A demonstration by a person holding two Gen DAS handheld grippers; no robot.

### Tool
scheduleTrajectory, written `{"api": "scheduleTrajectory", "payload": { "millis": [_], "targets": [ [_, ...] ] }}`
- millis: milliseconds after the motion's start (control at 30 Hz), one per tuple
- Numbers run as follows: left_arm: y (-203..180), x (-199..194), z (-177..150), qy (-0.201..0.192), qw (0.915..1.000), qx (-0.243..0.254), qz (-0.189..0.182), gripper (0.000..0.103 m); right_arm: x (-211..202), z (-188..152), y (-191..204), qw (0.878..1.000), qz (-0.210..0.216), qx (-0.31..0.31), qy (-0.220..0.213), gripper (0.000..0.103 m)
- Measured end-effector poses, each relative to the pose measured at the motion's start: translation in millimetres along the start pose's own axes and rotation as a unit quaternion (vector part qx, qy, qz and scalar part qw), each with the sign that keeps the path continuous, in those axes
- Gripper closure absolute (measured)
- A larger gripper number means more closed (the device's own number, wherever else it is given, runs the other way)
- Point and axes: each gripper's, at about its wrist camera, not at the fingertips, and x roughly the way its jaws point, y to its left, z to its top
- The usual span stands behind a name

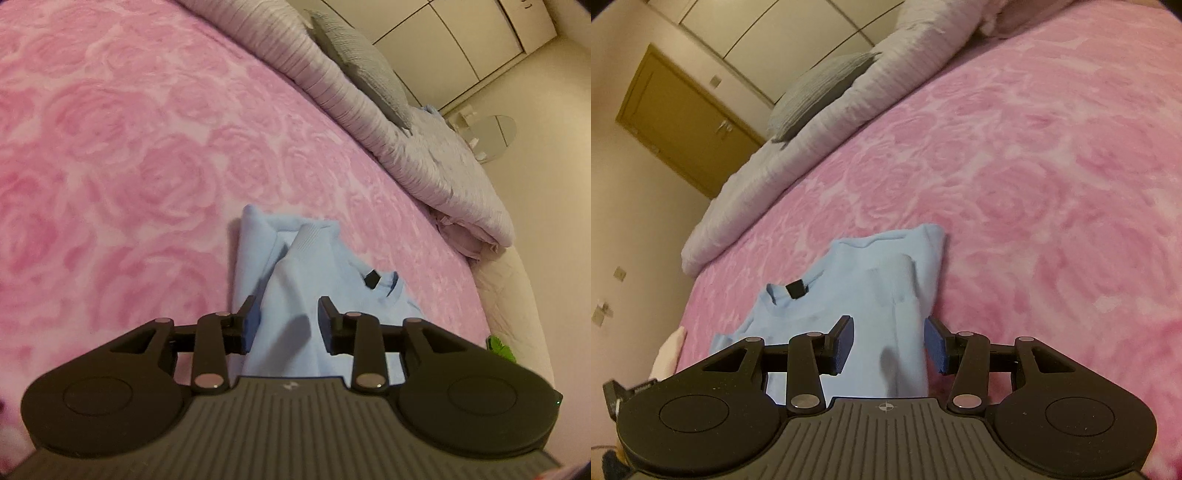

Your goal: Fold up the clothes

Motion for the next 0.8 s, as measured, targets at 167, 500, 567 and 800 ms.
{"api": "scheduleTrajectory", "payload": {
  "millis": [167, 500, 567, 800],
  "targets": [
    [-5.8, 17.0, 8.0, 0.009, 0.9997, 0.020, 0.006, 0.070, 18.9, 12.7, -0.6, 1.000, -0.008, -0.010, 0.016, 0.056],
    [-31.1, 26.1, 5.8, -0.014, 0.9881, 0.152, 0.019, 0.100, 30.7, 20.6, 23.4, 0.994, -0.029, -0.109, -0.006, 0.078],
    [-38.2, 20.9, 3.8, -0.031, 0.9830, 0.180, 0.019, 0.100, 29.6, 21.8, 31.0, 0.990, -0.035, -0.136, -0.018, 0.081],
    [-47.3, 35.3, 39.5, -0.098, 0.9772, 0.189, 0.006, 0.100, 25.9, 26.2, 57.6, 0.970, -0.056, -0.228, -0.063, 0.081]
  ]
}}
